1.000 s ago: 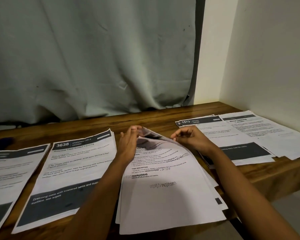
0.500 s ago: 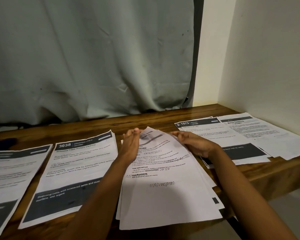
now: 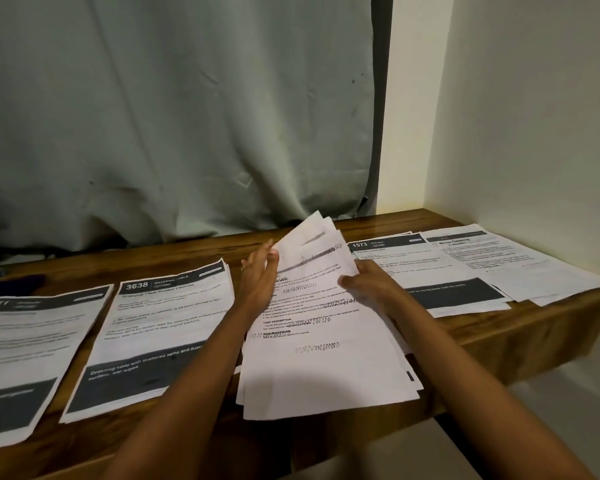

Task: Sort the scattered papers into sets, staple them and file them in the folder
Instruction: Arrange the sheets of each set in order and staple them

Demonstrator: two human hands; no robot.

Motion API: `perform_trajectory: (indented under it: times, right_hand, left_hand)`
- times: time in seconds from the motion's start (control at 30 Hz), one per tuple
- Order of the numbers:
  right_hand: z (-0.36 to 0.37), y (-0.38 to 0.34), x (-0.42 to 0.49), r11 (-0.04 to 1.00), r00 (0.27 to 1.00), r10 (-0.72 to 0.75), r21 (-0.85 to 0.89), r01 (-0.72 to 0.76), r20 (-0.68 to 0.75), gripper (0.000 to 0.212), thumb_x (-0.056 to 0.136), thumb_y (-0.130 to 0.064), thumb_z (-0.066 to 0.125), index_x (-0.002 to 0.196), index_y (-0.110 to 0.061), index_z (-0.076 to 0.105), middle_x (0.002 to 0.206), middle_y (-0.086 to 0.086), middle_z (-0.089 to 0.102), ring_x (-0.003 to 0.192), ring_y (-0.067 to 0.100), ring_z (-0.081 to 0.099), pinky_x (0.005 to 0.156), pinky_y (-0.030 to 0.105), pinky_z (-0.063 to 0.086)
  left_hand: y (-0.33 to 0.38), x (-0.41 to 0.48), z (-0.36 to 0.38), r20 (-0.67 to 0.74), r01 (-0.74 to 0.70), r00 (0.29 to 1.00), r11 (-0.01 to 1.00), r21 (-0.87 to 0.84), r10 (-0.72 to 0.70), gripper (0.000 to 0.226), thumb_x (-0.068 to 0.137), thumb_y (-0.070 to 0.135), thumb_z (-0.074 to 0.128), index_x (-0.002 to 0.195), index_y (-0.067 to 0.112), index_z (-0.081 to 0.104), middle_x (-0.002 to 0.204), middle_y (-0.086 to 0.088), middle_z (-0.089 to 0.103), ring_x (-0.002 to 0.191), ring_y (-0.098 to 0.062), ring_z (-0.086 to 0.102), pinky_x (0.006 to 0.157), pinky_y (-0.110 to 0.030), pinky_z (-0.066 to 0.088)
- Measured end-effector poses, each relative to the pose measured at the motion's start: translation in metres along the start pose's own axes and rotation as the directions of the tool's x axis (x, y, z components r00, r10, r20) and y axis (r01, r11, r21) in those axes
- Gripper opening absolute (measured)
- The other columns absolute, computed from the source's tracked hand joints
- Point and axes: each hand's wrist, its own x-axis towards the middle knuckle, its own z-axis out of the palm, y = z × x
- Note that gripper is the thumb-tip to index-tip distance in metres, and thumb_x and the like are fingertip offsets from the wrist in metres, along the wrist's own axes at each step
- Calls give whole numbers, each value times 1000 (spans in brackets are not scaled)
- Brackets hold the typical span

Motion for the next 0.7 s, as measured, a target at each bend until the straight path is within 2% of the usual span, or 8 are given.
perform_trajectory:
  times: [0.07,0.13,0.2,0.23,0.33,0.43,0.57,0.7]
  right_hand:
    - [-8,-7,-3,997,998,-16,76,20,-54,27,92,-12,60,119,-11,57,115,3,66,99,26,65,84,42,53]
    - [-18,-18,-4,987,994,-60,141,72,-91,18,92,-10,60,110,-12,59,110,4,68,89,22,67,76,38,55]
    - [-26,-33,-8,976,988,-110,176,128,-109,12,93,-8,58,105,-12,58,102,5,68,81,17,66,65,32,54]
    - [-29,-40,-8,969,983,-135,192,158,-126,13,93,-8,58,105,-11,59,102,6,68,83,20,67,69,35,55]
    - [-34,-63,-4,938,959,-223,230,261,-176,21,92,-9,61,113,-9,62,113,12,68,98,28,67,90,44,53]
    - [-33,-90,-1,893,914,-333,233,384,-232,21,93,-13,60,114,-12,60,113,7,68,91,17,67,78,29,55]
    - [-25,-117,1,802,841,-431,290,523,-326,28,95,-19,58,121,-10,57,113,3,65,100,18,64,82,30,54]
    - [-10,-115,3,772,824,-435,322,549,-362,34,96,-22,56,126,-6,55,116,4,65,93,13,64,67,18,53]
  left_hand:
    - [0,2,-2,-63,-28,998,1000,-8,27,64,95,57,38,149,26,26,154,-4,30,140,-27,29,114,-50,27]
    - [1,8,-7,-123,-22,992,997,-70,13,78,86,61,49,149,23,23,148,-5,38,133,-27,39,109,-52,35]
    - [9,11,-16,-116,45,991,974,-221,-72,90,83,58,60,150,21,14,143,0,41,129,-23,43,108,-50,38]
    - [17,12,-20,-88,82,989,943,-323,-116,88,85,49,65,150,19,13,141,0,42,125,-21,47,106,-47,40]
    - [39,18,-37,21,67,997,804,-591,-68,51,91,27,64,134,9,44,129,-13,60,104,-23,66,88,-41,54]
    - [67,24,-53,-23,-92,995,746,-660,102,17,95,15,57,112,13,60,117,-14,66,105,-31,65,92,-48,52]
    - [99,31,-72,-259,-265,957,770,-581,134,16,93,24,62,107,17,58,116,-11,67,106,-28,65,92,-49,53]
    - [98,25,-74,-385,-343,904,851,-397,185,32,89,39,64,112,22,52,111,3,66,103,-17,65,90,-41,54]
